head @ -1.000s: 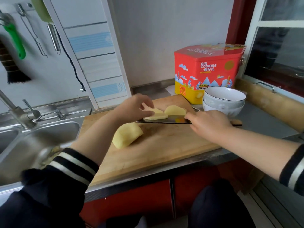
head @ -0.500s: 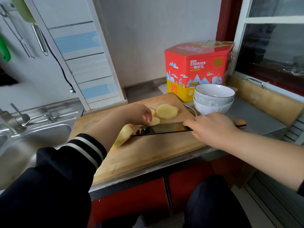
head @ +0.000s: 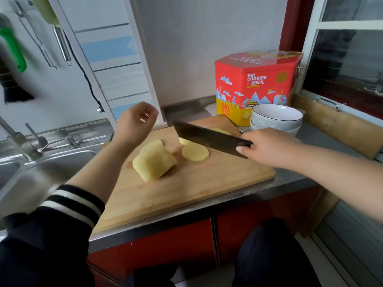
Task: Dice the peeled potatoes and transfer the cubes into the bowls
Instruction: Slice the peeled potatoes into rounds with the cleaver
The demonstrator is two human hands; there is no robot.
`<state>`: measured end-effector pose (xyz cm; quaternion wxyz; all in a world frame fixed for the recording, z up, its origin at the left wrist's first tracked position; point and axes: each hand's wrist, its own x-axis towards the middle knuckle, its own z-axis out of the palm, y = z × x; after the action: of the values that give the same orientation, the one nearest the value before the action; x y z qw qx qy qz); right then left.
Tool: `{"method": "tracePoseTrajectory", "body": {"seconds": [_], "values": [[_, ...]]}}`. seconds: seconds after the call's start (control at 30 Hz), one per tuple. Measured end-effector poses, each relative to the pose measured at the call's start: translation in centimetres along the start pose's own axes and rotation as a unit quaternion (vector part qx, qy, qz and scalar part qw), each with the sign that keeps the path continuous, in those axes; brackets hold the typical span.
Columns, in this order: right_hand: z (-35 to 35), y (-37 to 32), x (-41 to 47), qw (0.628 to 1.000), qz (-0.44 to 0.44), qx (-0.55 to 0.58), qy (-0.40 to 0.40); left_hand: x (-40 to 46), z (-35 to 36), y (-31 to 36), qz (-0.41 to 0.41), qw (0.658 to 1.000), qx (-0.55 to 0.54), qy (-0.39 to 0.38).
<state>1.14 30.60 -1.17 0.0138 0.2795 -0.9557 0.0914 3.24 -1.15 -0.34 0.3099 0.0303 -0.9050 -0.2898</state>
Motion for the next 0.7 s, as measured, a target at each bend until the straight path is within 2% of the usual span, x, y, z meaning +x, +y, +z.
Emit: {"method": "tracePoseTrajectory", "body": {"seconds": [0.1, 0.17, 0.23, 0.33, 0.7], "values": [[0.0, -2.2, 1.2, 0.996, 0.027, 0.085, -0.031, -3.7, -0.3, -1.0, 0.026, 0.999, -0.021, -0.027], [0.1, -4.0, 1.8, 0.982, 0.041, 0.173, -0.067, -5.7, 0.3, -2.3, 0.063, 0.996, 0.022, -0.061], [0.1, -6.0, 2.5, 0.971, 0.045, 0.216, -0.097, -6.7, 1.1, -3.5, 0.103, 0.99, 0.07, -0.07], [-0.6, -8.8, 3.0, 0.97, 0.047, 0.206, -0.119, -7.1, 1.8, -4.4, 0.14, 0.984, 0.089, -0.056], [-2.0, -13.7, 3.6, 0.974, 0.062, 0.176, -0.127, -6.7, 3.1, -5.0, 0.111, 0.992, 0.059, -0.01]]}}
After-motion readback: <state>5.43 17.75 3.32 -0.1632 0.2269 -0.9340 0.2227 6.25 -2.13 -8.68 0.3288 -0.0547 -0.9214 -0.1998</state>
